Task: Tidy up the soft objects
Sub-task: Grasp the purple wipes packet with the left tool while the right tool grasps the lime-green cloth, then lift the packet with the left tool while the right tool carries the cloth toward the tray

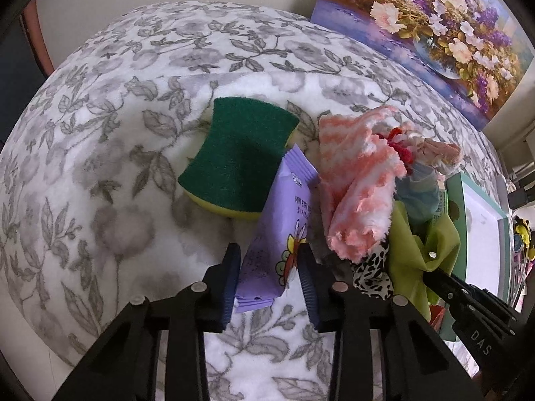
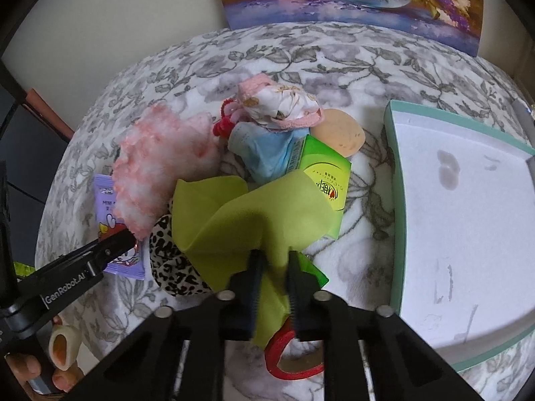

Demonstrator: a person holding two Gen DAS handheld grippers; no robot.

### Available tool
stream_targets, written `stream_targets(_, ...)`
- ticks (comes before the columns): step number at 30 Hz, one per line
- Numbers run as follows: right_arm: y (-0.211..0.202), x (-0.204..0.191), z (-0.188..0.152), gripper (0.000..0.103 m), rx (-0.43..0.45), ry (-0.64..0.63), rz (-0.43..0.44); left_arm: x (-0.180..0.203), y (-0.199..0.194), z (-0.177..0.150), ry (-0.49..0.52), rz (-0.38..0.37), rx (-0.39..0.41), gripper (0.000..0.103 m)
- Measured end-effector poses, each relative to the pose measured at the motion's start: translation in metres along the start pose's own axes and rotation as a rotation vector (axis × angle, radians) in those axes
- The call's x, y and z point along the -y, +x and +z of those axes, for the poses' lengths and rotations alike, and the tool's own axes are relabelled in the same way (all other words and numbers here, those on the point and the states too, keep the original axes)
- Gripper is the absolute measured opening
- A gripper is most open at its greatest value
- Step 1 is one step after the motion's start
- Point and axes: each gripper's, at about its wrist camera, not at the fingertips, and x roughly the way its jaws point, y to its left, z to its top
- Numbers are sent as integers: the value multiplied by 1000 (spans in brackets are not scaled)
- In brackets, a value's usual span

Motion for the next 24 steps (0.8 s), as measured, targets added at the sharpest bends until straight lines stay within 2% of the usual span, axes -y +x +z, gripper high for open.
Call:
stream_targets(1, 0, 0, 0, 6, -1, 2, 6, 0, -1, 0, -4, 2, 0, 32)
stream_targets(6, -6, 1, 0, 3, 3, 4, 34, -2, -10, -1, -17, 9, 17, 29)
stream_targets(24, -74, 5, 7, 2, 170, 32, 149, 0, -90, 2, -52, 29, 158, 28)
